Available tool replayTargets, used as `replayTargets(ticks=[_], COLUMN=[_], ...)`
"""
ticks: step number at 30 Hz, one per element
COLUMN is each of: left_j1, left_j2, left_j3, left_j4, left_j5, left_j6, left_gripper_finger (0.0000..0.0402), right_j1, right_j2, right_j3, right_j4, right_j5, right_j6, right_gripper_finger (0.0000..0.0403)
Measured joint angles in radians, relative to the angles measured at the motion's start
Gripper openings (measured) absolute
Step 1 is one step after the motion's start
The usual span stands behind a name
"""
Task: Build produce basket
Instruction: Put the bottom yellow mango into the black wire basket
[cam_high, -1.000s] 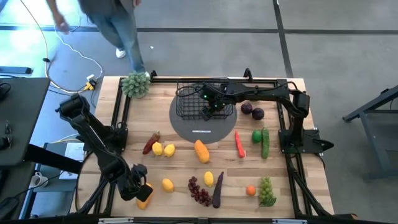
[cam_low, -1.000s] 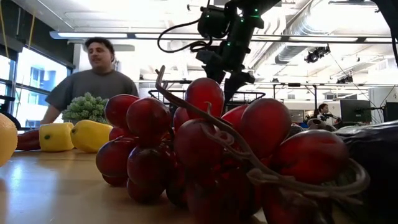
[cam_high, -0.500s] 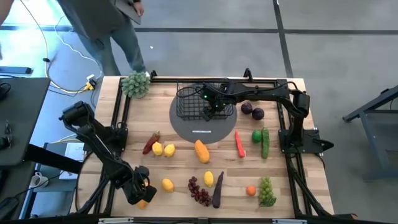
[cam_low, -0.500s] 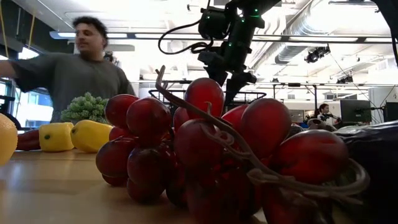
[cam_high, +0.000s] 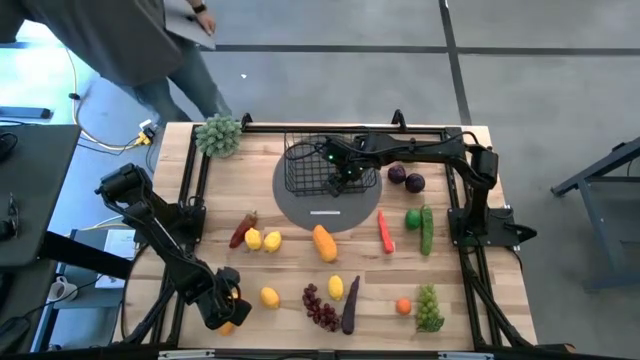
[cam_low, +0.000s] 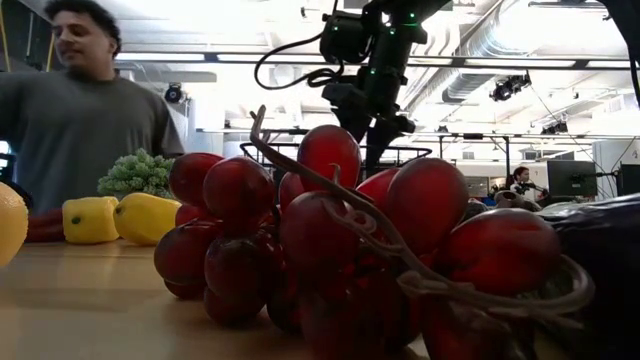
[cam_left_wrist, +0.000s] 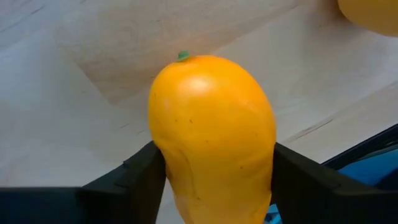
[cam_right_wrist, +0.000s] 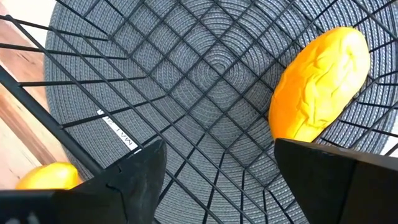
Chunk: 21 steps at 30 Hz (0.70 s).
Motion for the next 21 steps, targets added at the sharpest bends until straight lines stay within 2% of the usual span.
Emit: replayTargets(ticks=[7,21], left_j1=[0.001,0.059], left_j2=[-0.007,-0.164], left_j3=[0.000,0.000], left_j4=[0.011,0.006], left_j5=[-0.032,-0.249], left_j6=[0.029,0.141], left_gripper_finger=[0.0208,0.0206], right_j1=[0.001,0.002], right_j2=[0.000,-0.068], right_j3=[0.000,0.017], right_j4=[-0.009,-0.013], right_j5=[0.000,0.004], right_j6=[0.000,-0.006], right_gripper_finger=[0.0280,0.0280])
